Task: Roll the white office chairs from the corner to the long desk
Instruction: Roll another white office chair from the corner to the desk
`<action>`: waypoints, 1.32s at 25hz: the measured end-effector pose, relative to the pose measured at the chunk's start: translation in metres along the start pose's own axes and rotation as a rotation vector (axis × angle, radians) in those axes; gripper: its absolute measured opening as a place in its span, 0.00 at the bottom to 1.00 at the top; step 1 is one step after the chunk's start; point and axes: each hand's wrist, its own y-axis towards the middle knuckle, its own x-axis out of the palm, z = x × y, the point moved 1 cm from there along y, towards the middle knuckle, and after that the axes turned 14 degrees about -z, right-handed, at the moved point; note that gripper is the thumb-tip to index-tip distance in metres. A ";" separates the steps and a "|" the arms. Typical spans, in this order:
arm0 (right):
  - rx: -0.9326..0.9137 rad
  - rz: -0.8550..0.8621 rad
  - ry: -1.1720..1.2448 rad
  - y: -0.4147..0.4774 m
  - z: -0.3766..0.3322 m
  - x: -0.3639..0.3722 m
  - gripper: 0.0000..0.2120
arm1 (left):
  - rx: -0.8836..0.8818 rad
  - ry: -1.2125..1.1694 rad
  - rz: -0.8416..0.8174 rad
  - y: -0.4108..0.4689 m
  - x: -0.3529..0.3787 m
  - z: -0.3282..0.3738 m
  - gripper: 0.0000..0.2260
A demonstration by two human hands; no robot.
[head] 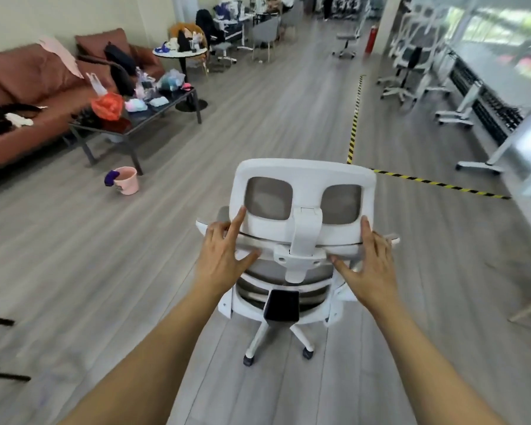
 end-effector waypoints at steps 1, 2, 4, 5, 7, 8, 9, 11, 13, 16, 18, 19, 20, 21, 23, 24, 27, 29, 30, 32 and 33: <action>0.013 0.016 0.013 0.024 0.006 -0.002 0.49 | 0.038 -0.005 -0.028 0.033 0.008 -0.002 0.44; 0.024 0.027 0.020 0.047 0.011 -0.003 0.49 | 0.053 -0.028 -0.042 0.065 0.016 -0.004 0.44; 0.037 0.058 0.028 0.097 0.026 -0.007 0.49 | 0.056 -0.082 -0.046 0.129 0.032 -0.008 0.43; 0.048 0.074 0.037 0.127 0.036 -0.009 0.49 | 0.054 -0.097 -0.054 0.163 0.042 -0.009 0.43; 0.051 0.104 0.035 0.182 0.057 -0.015 0.49 | 0.057 -0.117 -0.071 0.225 0.061 -0.009 0.42; 0.046 0.118 0.022 0.212 0.069 -0.018 0.49 | 0.054 -0.126 -0.076 0.257 0.072 -0.008 0.42; 0.049 0.128 0.025 0.240 0.080 -0.023 0.49 | 0.052 -0.131 -0.080 0.289 0.082 -0.005 0.42; 0.082 0.142 0.041 0.300 0.107 -0.035 0.48 | 0.068 -0.124 -0.076 0.357 0.104 0.002 0.42; 0.106 0.140 0.035 0.356 0.130 -0.041 0.48 | 0.095 -0.126 -0.097 0.419 0.122 0.009 0.42; 0.140 0.146 0.028 0.450 0.161 -0.053 0.48 | 0.076 -0.168 -0.146 0.523 0.147 0.012 0.42; 0.135 0.173 0.009 0.505 0.180 -0.057 0.48 | 0.089 -0.186 -0.154 0.586 0.165 0.010 0.42; 0.142 0.178 0.001 0.532 0.189 -0.058 0.48 | 0.096 -0.185 -0.167 0.618 0.175 0.010 0.42; 0.156 0.186 0.000 0.566 0.200 -0.060 0.47 | 0.102 -0.189 -0.177 0.657 0.187 0.009 0.42; 0.167 0.201 0.004 0.596 0.211 -0.062 0.47 | 0.109 -0.194 -0.183 0.693 0.198 0.007 0.43; 0.163 0.245 0.001 0.659 0.234 -0.064 0.47 | 0.133 -0.204 -0.192 0.769 0.220 0.006 0.43; 0.168 0.257 -0.010 0.692 0.247 -0.066 0.48 | 0.140 -0.216 -0.206 0.806 0.231 0.006 0.44; 0.228 0.275 -0.004 0.795 0.288 -0.079 0.48 | 0.162 -0.247 -0.257 0.925 0.269 0.011 0.44; 0.252 0.284 -0.011 0.861 0.314 -0.088 0.48 | 0.169 -0.261 -0.289 1.000 0.292 0.020 0.44; 0.270 0.285 -0.012 0.898 0.328 -0.095 0.47 | 0.175 -0.263 -0.305 1.043 0.305 0.027 0.44; 0.312 0.291 -0.007 0.965 0.355 -0.110 0.47 | 0.180 -0.277 -0.319 1.121 0.328 0.040 0.43; 0.332 0.299 -0.013 0.996 0.370 -0.117 0.47 | 0.179 -0.287 -0.330 1.157 0.339 0.047 0.43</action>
